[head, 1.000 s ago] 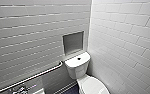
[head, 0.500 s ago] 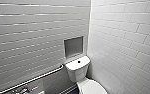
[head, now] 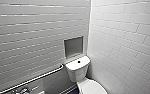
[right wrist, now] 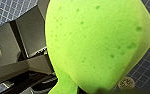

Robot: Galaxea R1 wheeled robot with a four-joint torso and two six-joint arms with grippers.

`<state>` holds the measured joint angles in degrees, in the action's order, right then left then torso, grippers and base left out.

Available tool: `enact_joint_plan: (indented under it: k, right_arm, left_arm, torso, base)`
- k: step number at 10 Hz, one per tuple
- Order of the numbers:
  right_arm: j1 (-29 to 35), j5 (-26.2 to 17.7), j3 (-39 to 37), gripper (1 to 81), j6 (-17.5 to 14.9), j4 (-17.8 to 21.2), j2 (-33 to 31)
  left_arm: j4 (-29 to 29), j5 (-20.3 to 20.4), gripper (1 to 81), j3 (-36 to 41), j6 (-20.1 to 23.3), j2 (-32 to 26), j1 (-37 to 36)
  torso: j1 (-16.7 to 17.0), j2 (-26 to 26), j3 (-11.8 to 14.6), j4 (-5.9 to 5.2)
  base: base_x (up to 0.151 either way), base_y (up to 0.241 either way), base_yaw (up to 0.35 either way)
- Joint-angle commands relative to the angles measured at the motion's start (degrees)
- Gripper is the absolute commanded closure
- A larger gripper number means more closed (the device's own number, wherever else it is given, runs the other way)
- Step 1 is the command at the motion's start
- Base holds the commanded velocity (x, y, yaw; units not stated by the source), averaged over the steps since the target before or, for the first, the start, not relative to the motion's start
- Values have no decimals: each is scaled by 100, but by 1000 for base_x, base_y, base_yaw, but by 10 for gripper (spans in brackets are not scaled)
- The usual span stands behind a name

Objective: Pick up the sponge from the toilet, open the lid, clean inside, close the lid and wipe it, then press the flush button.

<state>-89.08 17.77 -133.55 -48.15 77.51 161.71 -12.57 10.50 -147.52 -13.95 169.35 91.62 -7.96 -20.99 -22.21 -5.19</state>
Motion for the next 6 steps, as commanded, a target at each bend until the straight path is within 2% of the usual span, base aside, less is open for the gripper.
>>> enact_joint_plan:
  k: [1,2,3,5,6]
  right_arm:
    - [52,-424,-685,811,166,117,320]
    - [34,-511,-1188,811,260,-268,409]
    - [-70,-644,-1348,811,746,-605,409]
    - [-264,-617,-1576,811,3443,-2691,303]
    - [-335,-653,-1898,811,5226,-4466,346]
  left_arm:
    - [44,-311,10,-40,-3,-24,-87]
    - [44,-311,10,-67,-3,-24,-87]
    - [53,-311,10,-67,-12,-33,-87]
    - [53,-311,10,-67,-12,-24,-87]
    - [53,-311,10,-67,-12,2,-87]
  torso:
    - [0,0,0,0]
    - [0,0,0,0]
    - [0,0,0,0]
    - [0,0,0,0]
    - [2,0,0,0]
  base:
    - [0,0,0]
    - [0,0,0]
    - [0,0,0]
    - [0,0,0]
    - [0,0,0]
